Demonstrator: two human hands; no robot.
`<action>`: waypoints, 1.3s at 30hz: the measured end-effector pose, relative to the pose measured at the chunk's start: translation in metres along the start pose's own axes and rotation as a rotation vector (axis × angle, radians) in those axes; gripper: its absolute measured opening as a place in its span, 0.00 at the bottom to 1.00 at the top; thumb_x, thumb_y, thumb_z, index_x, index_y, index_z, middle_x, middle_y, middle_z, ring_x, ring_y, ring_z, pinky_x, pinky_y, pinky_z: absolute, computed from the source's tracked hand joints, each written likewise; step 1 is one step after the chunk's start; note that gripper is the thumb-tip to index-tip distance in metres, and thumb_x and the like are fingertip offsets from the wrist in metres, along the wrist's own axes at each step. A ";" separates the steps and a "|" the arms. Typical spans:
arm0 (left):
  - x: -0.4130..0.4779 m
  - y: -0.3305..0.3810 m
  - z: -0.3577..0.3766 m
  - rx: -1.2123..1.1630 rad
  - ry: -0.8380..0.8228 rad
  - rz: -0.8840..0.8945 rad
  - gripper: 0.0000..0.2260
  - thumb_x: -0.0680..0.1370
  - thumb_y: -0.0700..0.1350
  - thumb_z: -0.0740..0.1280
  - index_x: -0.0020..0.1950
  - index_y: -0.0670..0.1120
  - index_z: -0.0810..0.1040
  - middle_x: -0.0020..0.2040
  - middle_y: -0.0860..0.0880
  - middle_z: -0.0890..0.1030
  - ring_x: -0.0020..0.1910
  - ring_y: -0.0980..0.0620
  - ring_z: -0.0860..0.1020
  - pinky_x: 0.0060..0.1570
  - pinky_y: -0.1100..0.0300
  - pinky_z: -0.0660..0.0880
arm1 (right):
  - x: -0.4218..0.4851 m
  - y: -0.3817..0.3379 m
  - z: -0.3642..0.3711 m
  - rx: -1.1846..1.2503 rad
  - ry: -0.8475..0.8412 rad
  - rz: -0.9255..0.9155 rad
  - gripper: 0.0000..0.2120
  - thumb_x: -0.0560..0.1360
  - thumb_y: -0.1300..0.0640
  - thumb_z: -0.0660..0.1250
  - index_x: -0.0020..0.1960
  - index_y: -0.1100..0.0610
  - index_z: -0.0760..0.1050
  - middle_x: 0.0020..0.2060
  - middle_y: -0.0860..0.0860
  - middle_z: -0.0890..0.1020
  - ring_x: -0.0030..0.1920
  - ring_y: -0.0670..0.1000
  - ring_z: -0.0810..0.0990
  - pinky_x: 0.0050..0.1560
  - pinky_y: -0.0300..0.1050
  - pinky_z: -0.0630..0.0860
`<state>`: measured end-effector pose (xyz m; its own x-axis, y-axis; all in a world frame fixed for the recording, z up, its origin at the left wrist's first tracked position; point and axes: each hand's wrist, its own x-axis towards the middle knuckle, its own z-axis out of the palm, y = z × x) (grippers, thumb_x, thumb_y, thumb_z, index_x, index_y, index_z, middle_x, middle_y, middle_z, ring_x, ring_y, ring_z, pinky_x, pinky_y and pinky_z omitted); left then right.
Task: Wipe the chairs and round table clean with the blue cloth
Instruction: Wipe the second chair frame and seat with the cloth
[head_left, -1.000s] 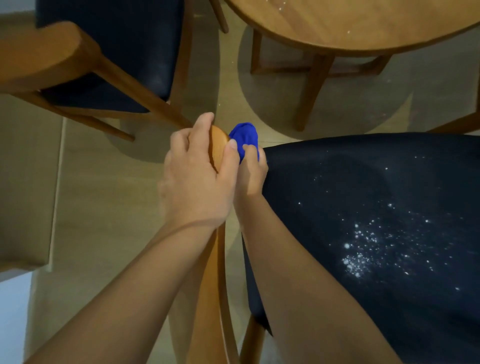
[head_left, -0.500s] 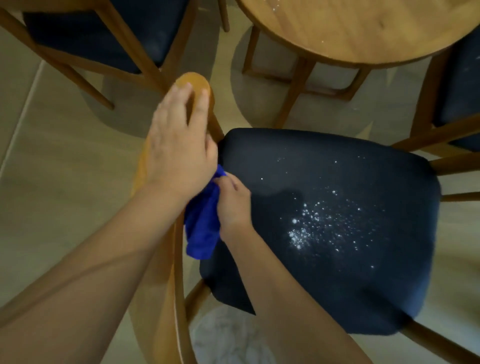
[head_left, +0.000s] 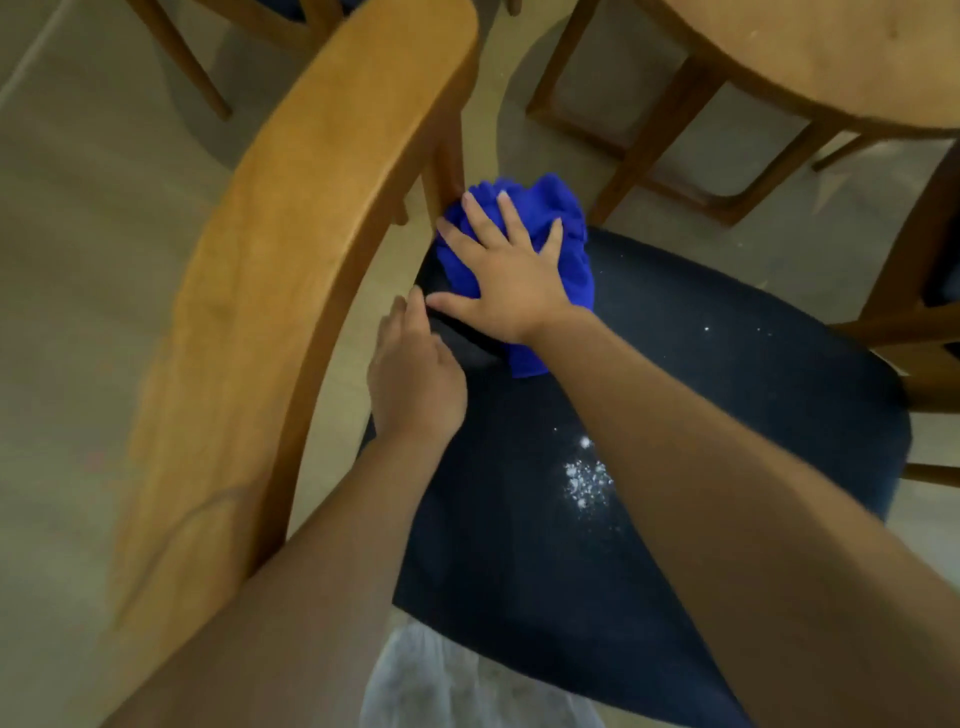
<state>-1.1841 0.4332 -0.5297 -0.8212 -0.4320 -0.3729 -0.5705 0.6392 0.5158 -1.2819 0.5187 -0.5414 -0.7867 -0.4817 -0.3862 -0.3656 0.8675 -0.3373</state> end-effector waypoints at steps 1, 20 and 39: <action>0.006 -0.002 0.008 0.029 -0.004 0.018 0.23 0.81 0.40 0.53 0.76 0.47 0.54 0.76 0.47 0.57 0.75 0.49 0.55 0.72 0.53 0.57 | 0.007 0.009 0.001 -0.046 -0.011 -0.044 0.34 0.73 0.33 0.57 0.75 0.42 0.52 0.77 0.46 0.44 0.75 0.57 0.39 0.67 0.74 0.40; 0.003 0.096 0.093 0.371 -0.172 0.446 0.24 0.82 0.48 0.51 0.77 0.49 0.50 0.78 0.49 0.48 0.76 0.49 0.43 0.72 0.50 0.40 | -0.052 0.141 0.002 0.105 0.355 0.274 0.19 0.75 0.53 0.61 0.64 0.57 0.71 0.63 0.54 0.73 0.63 0.56 0.68 0.61 0.48 0.66; -0.036 0.122 0.109 0.390 -0.311 0.543 0.23 0.82 0.48 0.51 0.76 0.47 0.52 0.78 0.48 0.49 0.76 0.49 0.43 0.73 0.48 0.41 | -0.203 0.237 0.004 0.077 0.382 0.905 0.17 0.75 0.57 0.63 0.63 0.58 0.71 0.60 0.56 0.75 0.60 0.57 0.71 0.58 0.50 0.69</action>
<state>-1.2225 0.5961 -0.5371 -0.9109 0.1728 -0.3748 0.0095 0.9167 0.3996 -1.2073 0.8211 -0.5462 -0.8663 0.4446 -0.2277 0.4768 0.8719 -0.1114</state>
